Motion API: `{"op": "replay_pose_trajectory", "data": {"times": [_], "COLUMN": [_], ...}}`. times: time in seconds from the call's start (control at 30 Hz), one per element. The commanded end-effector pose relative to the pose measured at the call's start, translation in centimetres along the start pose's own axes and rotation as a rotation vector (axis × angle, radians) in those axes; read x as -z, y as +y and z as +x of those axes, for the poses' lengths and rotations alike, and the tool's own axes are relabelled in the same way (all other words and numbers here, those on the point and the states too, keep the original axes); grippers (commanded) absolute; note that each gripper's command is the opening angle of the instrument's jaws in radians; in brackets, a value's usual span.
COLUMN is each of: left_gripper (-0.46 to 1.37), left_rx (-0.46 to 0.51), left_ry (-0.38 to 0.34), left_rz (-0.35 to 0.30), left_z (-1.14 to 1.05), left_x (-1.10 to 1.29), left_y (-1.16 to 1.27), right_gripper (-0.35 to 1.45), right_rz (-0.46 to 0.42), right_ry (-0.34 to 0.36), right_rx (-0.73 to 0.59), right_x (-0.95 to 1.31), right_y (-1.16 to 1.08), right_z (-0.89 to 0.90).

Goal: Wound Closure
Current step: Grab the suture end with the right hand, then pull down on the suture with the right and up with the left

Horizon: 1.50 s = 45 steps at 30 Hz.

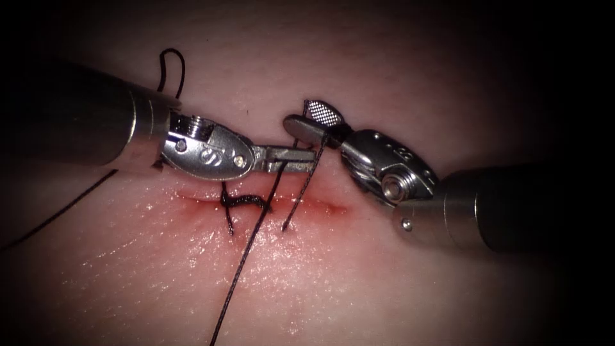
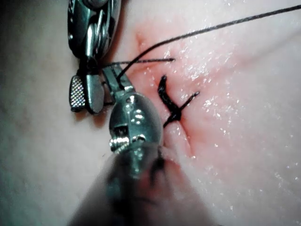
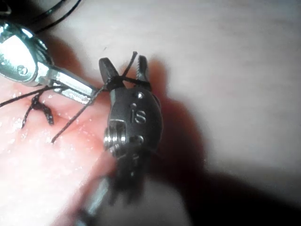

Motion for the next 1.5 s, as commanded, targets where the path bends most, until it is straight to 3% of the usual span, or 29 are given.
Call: {"op": "replay_pose_trajectory", "data": {"times": [0.03,0.3,0.67,0.7,0.73,0.8,0.83,1.2,1.5], "left_gripper": [-0.35,-0.35,-0.35,-0.35,-0.35,-0.35,-0.35,-0.35,-0.35], "left_rx": [0.0,0.0,-0.006,-0.006,-0.006,-0.007,-0.007,-0.007,0.009], "left_ry": [0.0,0.0,0.002,0.002,0.002,0.002,0.002,0.002,0.004], "left_rz": [-0.008,-0.008,-0.01,-0.01,-0.01,-0.01,-0.01,-0.009,-0.012], "left_z": [0.0,0.0,0.0,0.0,0.0,0.0,0.0,0.0,-0.02], "left_x": [0.0,0.0,0.0,0.0,0.0,0.0,0.0,0.0,0.0], "left_y": [0.0,0.01,0.02,0.02,0.02,0.02,0.02,0.02,0.02], "right_gripper": [0.86,0.85,0.62,0.54,0.35,-0.2,-0.35,-0.35,-0.35], "right_rz": [-0.001,-0.011,-0.013,-0.013,-0.014,-0.015,-0.02,-0.032,-0.019], "right_ry": [-0.002,0.003,0.0,0.0,0.0,0.0,0.002,-0.006,-0.01], "right_rx": [0.004,0.003,0.002,0.002,0.002,0.002,0.014,0.098,0.155], "right_x": [-0.02,-0.15,-0.12,-0.11,-0.11,-0.11,-0.1,-0.08,-0.03], "right_y": [0.0,-0.05,-0.07,-0.07,-0.07,-0.07,-0.07,-0.05,-0.19], "right_z": [0.0,-0.04,-0.03,-0.03,-0.03,-0.02,-0.02,-0.01,0.01]}}
